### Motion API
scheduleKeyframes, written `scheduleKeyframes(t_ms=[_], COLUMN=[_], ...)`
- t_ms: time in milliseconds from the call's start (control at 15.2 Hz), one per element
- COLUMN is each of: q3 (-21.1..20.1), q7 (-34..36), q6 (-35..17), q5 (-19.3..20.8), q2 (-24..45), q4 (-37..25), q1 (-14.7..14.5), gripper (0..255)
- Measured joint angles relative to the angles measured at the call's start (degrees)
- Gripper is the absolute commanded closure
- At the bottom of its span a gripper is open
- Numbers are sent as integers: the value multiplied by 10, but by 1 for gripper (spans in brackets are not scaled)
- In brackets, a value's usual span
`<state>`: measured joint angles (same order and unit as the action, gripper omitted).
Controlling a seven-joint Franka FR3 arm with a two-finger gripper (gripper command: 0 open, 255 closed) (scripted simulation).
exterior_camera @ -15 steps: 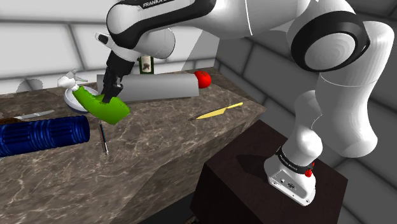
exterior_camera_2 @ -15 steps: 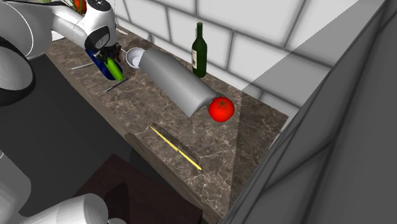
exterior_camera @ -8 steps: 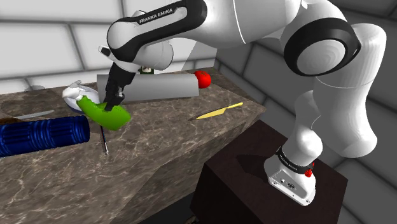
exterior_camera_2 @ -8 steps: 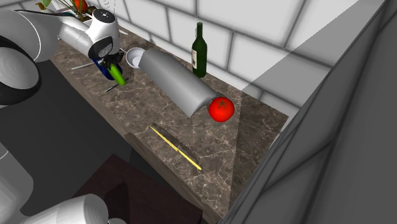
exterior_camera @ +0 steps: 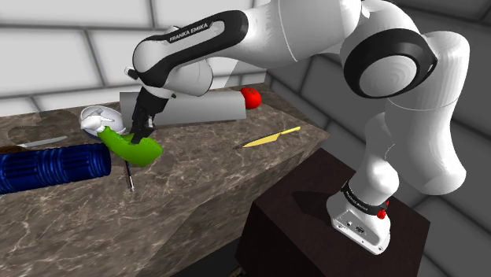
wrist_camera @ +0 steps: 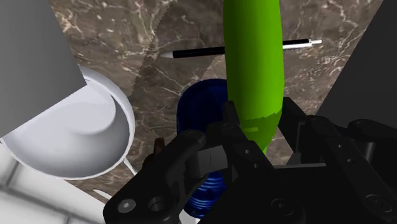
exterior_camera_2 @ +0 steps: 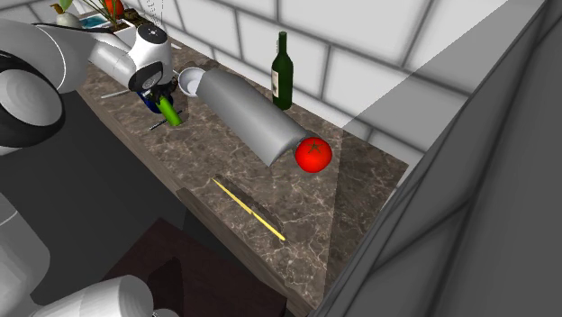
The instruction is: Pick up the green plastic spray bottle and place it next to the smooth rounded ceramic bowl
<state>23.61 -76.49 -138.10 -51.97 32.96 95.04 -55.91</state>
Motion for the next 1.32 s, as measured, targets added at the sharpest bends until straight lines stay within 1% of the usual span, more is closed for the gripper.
scheduleKeyframes(t_ms=[264,330,726,1056,1320], q3=[0,0,0,22,24], q7=[0,0,0,13,13], q6=[-1,-1,0,23,25], q5=[0,-1,0,30,33], q2=[0,0,2,-55,-61], q4=[0,0,0,32,36], q1=[0,0,0,-9,-9], gripper=[255,0,0,0,0])
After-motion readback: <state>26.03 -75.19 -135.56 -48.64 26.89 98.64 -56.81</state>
